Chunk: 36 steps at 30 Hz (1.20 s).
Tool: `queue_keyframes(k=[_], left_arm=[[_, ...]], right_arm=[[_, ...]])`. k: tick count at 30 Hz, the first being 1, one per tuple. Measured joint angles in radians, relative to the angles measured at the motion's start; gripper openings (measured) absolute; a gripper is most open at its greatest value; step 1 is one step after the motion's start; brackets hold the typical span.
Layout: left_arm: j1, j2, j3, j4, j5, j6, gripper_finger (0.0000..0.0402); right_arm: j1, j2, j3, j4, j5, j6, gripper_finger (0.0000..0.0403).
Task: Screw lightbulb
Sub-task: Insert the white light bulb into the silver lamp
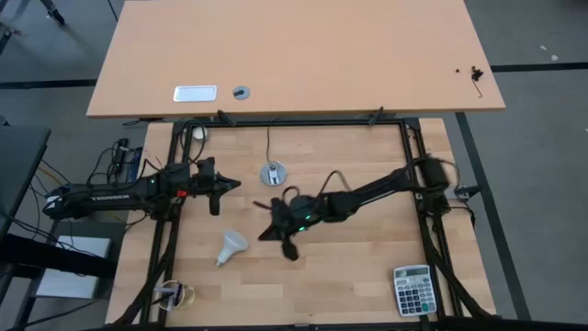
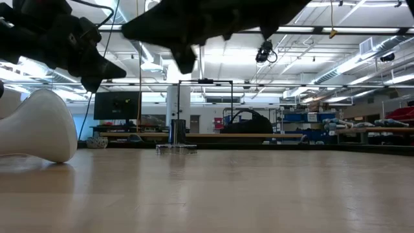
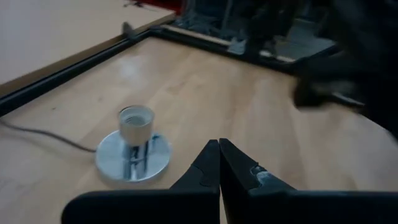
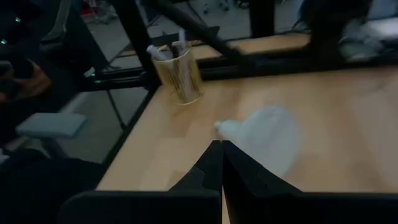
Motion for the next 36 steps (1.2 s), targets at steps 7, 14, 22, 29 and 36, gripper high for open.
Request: queue_keyframes(k=[7, 14, 22, 29, 36], left_arm=[[0.001, 0.013, 0.002, -0.043, -0.101, 0.003, 0.0000], [0.001, 0.019, 0.002, -0.067, -0.145, -0.002, 0.0000], [0.001, 0.019, 0.001, -0.085, -0.161, -0.003, 0.0000], [0.001, 0.019, 0.002, -0.107, -0.163, -0.005, 0.0000], [0.001, 0.019, 0.002, -0.144, -0.152, -0.024, 0.0000]], right_arm=[[0.010, 0.208, 0.285, -0.106, -0.044, 0.043, 0.0011], [0.003, 0.370, 0.574, -0.287, -0.094, 0.050, 0.0012], [-0.006, 0.449, 0.688, -0.432, -0.029, 0.071, 0.0012], [-0.023, 0.426, 0.689, -0.596, 0.175, 0.049, 0.0012], [-0.045, 0.337, 0.689, -0.900, 0.403, -0.024, 0.0011]])
